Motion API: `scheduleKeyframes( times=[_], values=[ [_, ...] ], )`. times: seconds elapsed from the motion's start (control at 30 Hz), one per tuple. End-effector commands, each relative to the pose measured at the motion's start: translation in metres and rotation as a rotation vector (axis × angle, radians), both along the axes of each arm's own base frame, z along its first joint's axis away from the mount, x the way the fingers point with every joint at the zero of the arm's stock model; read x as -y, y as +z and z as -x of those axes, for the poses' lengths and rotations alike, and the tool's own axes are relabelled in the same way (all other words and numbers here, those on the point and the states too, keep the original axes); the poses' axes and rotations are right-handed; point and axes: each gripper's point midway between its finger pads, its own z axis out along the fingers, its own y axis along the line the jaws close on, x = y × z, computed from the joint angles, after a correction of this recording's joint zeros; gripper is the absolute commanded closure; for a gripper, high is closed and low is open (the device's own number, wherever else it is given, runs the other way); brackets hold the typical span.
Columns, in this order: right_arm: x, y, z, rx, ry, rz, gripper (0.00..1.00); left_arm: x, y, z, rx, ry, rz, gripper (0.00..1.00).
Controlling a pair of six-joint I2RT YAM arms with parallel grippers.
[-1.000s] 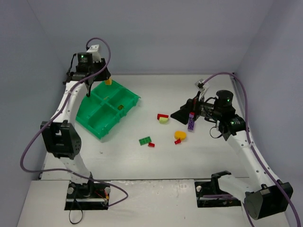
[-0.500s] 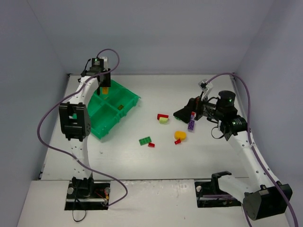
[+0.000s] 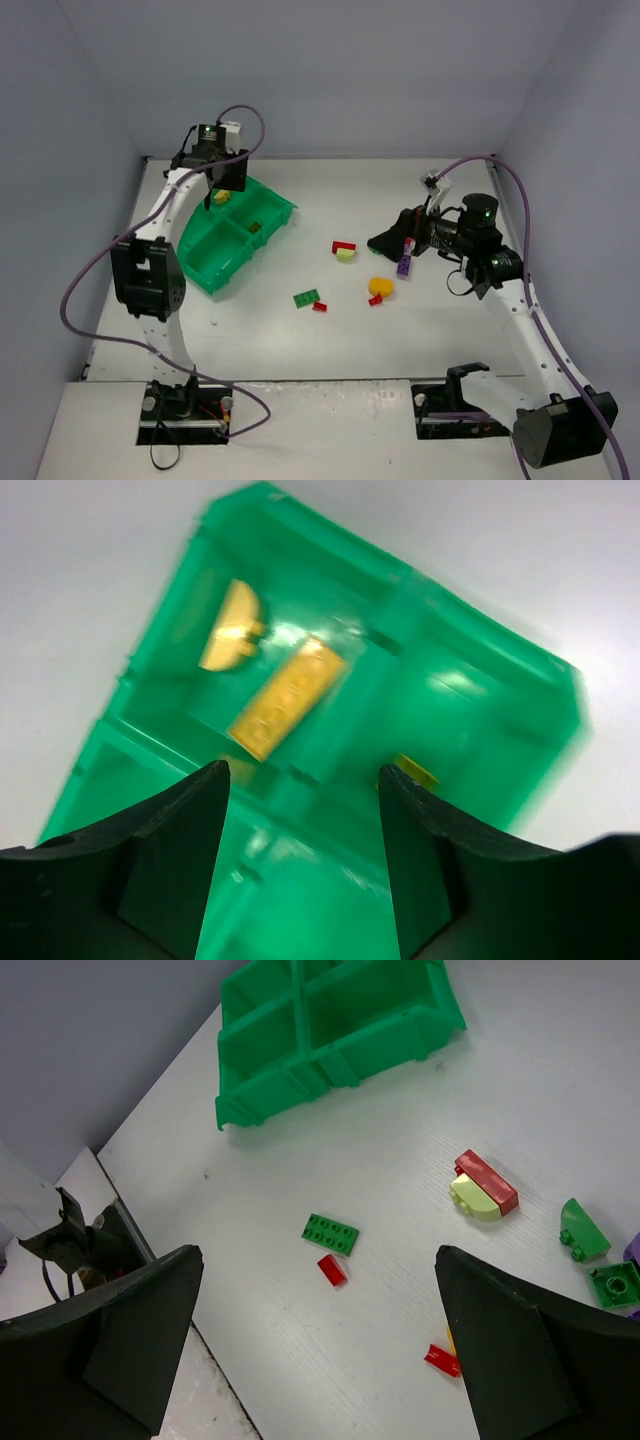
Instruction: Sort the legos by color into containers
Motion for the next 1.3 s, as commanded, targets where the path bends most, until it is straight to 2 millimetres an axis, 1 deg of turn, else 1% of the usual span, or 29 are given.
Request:
scheduleKeyframes(
  times=[0.0,0.03,0.07,0.1,0.13,0.17,0.2,0.23,0.27,0.33,0.37,0.43,0.5,0.53,0.57,0.6,0.63,0.67,0.7,0.73,0.9,0.93,1.03,1.17,1.27],
  values=[
    [0.001,0.023,-0.003,0.099,0.004,-0.011,0.02,0.073,0.078,0.050,0.137,-0.262,0.007,0.45],
    [0.000,0.024,-0.002,0.101,0.008,-0.013,0.03,0.089,0.088,0.068,0.155,-0.339,0.009,0.45],
    [0.001,0.026,-0.002,0.105,0.007,-0.014,0.03,0.115,0.068,0.091,0.108,-0.416,-0.005,0.45],
    [0.000,0.027,0.000,0.108,0.011,-0.016,0.04,0.126,0.063,0.105,0.094,-0.454,-0.012,0.45],
    [0.000,0.027,0.001,0.107,0.016,-0.020,0.04,0.137,0.061,0.124,0.071,-0.513,-0.013,0.45],
    [0.000,0.030,0.002,0.114,0.019,-0.022,0.04,0.143,0.042,0.142,0.016,-0.542,-0.031,0.45],
    [0.000,0.025,0.006,0.085,0.023,-0.020,0.04,0.161,0.034,0.162,-0.014,-0.611,-0.040,0.45],
    [0.000,0.026,0.007,0.087,0.025,-0.022,0.04,0.165,0.026,0.180,-0.058,-0.656,-0.051,0.45],
    [-0.001,0.026,0.008,0.085,0.028,-0.024,0.04,0.172,0.011,0.199,-0.105,-0.699,-0.065,0.45],
    [-0.001,0.026,0.009,0.084,0.035,-0.026,0.04,0.176,-0.001,0.222,-0.165,-0.767,-0.055,0.45],
    [-0.001,0.025,0.010,0.081,0.036,-0.027,0.04,0.174,-0.015,0.233,-0.206,-0.781,-0.060,0.45],
    [-0.002,0.022,0.011,0.076,0.041,-0.027,0.04,0.181,-0.025,0.249,-0.242,-0.832,-0.072,0.45],
    [-0.002,0.020,0.011,0.068,0.042,-0.027,0.04,0.180,-0.044,0.261,-0.293,-0.856,-0.106,0.45],
    [-0.002,0.019,0.011,0.066,0.045,-0.027,0.04,0.185,-0.049,0.268,-0.306,-0.877,-0.112,0.45],
    [-0.002,0.020,0.011,0.068,0.047,-0.028,0.04,0.188,-0.054,0.271,-0.318,-0.890,-0.112,0.45],
    [-0.002,0.020,0.011,0.069,0.047,-0.027,0.04,0.191,-0.065,0.272,-0.335,-0.895,-0.117,0.45],
    [-0.002,0.019,0.010,0.069,0.048,-0.026,0.04,0.195,-0.071,0.275,-0.340,-0.909,-0.128,0.45],
    [-0.002,0.019,0.009,0.066,0.046,-0.025,0.04,0.198,-0.080,0.275,-0.356,-0.915,-0.140,0.45],
    [-0.003,0.019,0.009,0.067,0.047,-0.025,0.04,0.198,-0.083,0.274,-0.363,-0.914,-0.144,0.45],
    [-0.003,0.020,0.010,0.067,0.050,-0.027,0.04,0.204,-0.090,0.271,-0.377,-0.917,-0.150,0.45],
    [-0.002,0.021,0.012,0.070,0.043,-0.029,0.04,0.204,-0.107,0.263,-0.392,-0.919,-0.197,0.45],
    [-0.002,0.021,0.012,0.071,0.045,-0.030,0.04,0.202,-0.114,0.262,-0.407,-0.913,-0.212,0.45],
    [-0.001,0.023,0.015,0.074,0.040,-0.033,0.04,0.200,-0.120,0.257,-0.405,-0.907,-0.243,0.45],
    [0.000,0.022,0.017,0.075,0.034,-0.033,0.03,0.202,-0.121,0.250,-0.384,-0.905,-0.259,0.45],
    [0.000,0.020,0.017,0.070,0.033,-0.031,0.03,0.202,-0.127,0.249,-0.396,-0.903,-0.264,0.45]
  ],
)
